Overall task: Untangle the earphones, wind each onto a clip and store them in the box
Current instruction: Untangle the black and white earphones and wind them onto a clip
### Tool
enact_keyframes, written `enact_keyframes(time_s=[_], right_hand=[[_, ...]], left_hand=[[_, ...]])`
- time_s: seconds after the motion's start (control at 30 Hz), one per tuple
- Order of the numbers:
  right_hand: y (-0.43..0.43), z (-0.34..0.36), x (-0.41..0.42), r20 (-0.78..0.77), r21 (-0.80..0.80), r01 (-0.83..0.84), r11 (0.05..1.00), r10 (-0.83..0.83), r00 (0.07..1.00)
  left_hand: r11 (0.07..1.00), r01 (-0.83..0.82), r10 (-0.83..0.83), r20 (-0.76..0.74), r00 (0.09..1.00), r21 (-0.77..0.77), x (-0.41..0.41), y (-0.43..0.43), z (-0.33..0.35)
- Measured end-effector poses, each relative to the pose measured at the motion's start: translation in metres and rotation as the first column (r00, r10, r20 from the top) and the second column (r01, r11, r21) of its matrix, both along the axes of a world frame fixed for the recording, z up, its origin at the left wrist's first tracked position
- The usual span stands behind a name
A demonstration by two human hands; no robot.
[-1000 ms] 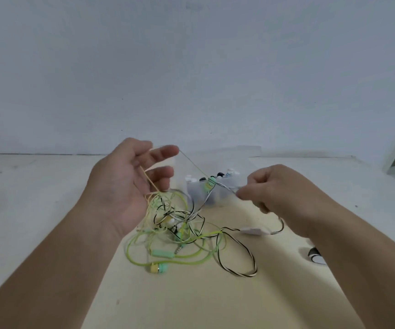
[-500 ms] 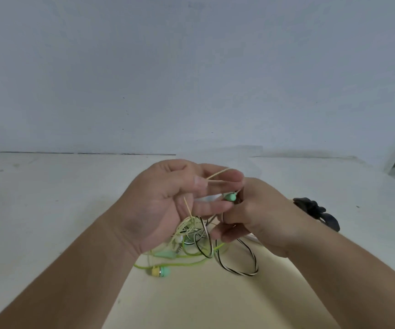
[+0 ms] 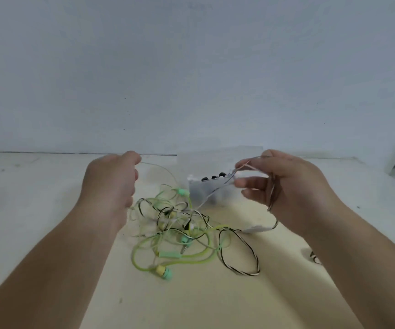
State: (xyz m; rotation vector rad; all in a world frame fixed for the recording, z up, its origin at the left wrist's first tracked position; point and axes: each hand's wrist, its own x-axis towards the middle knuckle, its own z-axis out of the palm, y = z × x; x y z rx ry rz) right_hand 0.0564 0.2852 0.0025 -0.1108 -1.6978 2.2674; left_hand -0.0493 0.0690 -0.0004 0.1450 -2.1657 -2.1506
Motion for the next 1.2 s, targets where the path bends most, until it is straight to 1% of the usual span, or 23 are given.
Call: enact_keyframes(time_s=[0.03,0.1,0.17,0.2,0.23,0.3,0.33,0.37,0.4,0.43,0.47,0.5,0.53,0.6,0.7,0.77,0.8,0.83,0.9,0.97,1.07,1.17,1.2], right_hand=[[0.002,0.003,0.0,-0.039,-0.045,0.009,0.999,-0.011,0.999],[0.005,0.009,0.003,-0.106,-0.152,-0.004,0.988,-0.012,0.994],[0.007,0.015,0.008,-0.149,-0.251,-0.035,0.967,-0.003,0.989],[0.007,0.017,0.01,-0.172,-0.286,-0.053,0.957,0.003,0.985],[0.008,0.019,0.013,-0.197,-0.304,-0.077,0.949,0.016,0.98],[0.007,0.022,0.016,-0.238,-0.283,-0.142,0.949,0.074,0.968],[0.006,0.022,0.017,-0.254,-0.256,-0.188,0.948,0.122,0.96],[0.006,0.021,0.017,-0.27,-0.231,-0.242,0.942,0.177,0.946],[0.006,0.019,0.017,-0.287,-0.209,-0.299,0.931,0.234,0.929],[0.008,0.017,0.016,-0.303,-0.192,-0.352,0.916,0.285,0.909],[0.008,0.015,0.016,-0.321,-0.18,-0.394,0.902,0.325,0.89],[0.009,0.015,0.016,-0.34,-0.178,-0.42,0.89,0.345,0.875],[0.01,0.016,0.016,-0.36,-0.192,-0.427,0.884,0.341,0.868],[0.012,0.021,0.019,-0.395,-0.257,-0.368,0.893,0.251,0.884],[0.021,0.028,0.024,-0.406,-0.408,-0.204,0.89,0.023,0.914],[0.032,0.029,0.024,-0.392,-0.486,-0.166,0.858,-0.044,0.919],[0.037,0.029,0.023,-0.356,-0.469,-0.128,0.874,-0.055,0.933],[0.041,0.029,0.022,-0.284,-0.394,-0.046,0.918,-0.074,0.956],[0.045,0.025,0.018,-0.084,-0.042,0.189,0.981,-0.192,0.978],[0.041,0.019,0.012,0.06,0.382,0.258,0.888,-0.302,0.951],[0.032,0.015,0.014,0.248,0.74,-0.002,0.672,-0.27,0.93],[0.025,0.015,0.022,0.4,0.854,-0.291,0.432,-0.187,0.897],[0.024,0.014,0.022,0.42,0.855,-0.338,0.392,-0.142,0.897]], left_hand=[[0.981,-0.036,0.022,-0.077,0.997,-0.193,-0.001,-0.002,-0.002],[0.825,-0.09,-0.007,-0.169,0.986,-0.558,-0.001,-0.005,-0.005],[0.626,-0.076,-0.065,-0.15,0.987,-0.776,0.002,-0.005,-0.009],[0.562,-0.08,-0.088,-0.155,0.984,-0.823,0.004,-0.003,-0.011],[0.557,-0.114,-0.112,-0.211,0.971,-0.822,0.004,0.0,-0.013],[0.689,-0.228,-0.169,-0.457,0.873,-0.688,0.013,0.007,-0.009],[0.769,-0.222,-0.214,-0.569,0.794,-0.6,0.019,0.01,-0.007],[0.827,-0.114,-0.306,-0.611,0.73,-0.55,0.024,0.014,-0.004],[0.831,0.076,-0.446,-0.578,0.683,-0.551,0.032,0.018,-0.001],[0.769,0.29,-0.596,-0.477,0.646,-0.569,0.039,0.022,-0.002],[0.673,0.441,-0.708,-0.343,0.618,-0.594,0.044,0.026,-0.005],[0.579,0.494,-0.766,-0.225,0.602,-0.649,0.046,0.028,-0.011],[0.5,0.46,-0.779,-0.15,0.608,-0.734,0.045,0.03,-0.017],[0.423,0.293,-0.731,-0.132,0.669,-0.858,0.039,0.029,-0.024],[0.442,0.199,-0.641,-0.152,0.753,-0.875,0.024,0.019,-0.023],[0.493,0.192,-0.597,-0.169,0.784,-0.849,0.018,0.013,-0.019],[0.522,0.181,-0.572,-0.184,0.799,-0.833,0.017,0.011,-0.017],[0.554,0.162,-0.539,-0.204,0.817,-0.817,0.017,0.011,-0.017],[0.622,0.102,-0.461,-0.257,0.849,-0.776,0.016,0.012,-0.016],[0.697,0.076,-0.393,-0.291,0.872,-0.713,0.015,0.012,-0.015],[0.822,0.081,-0.289,-0.29,0.912,-0.564,0.009,0.008,-0.013],[0.864,0.005,-0.187,-0.312,0.931,-0.504,0.004,0.005,-0.012],[0.859,-0.021,-0.167,-0.318,0.933,-0.512,0.004,0.005,-0.011]])
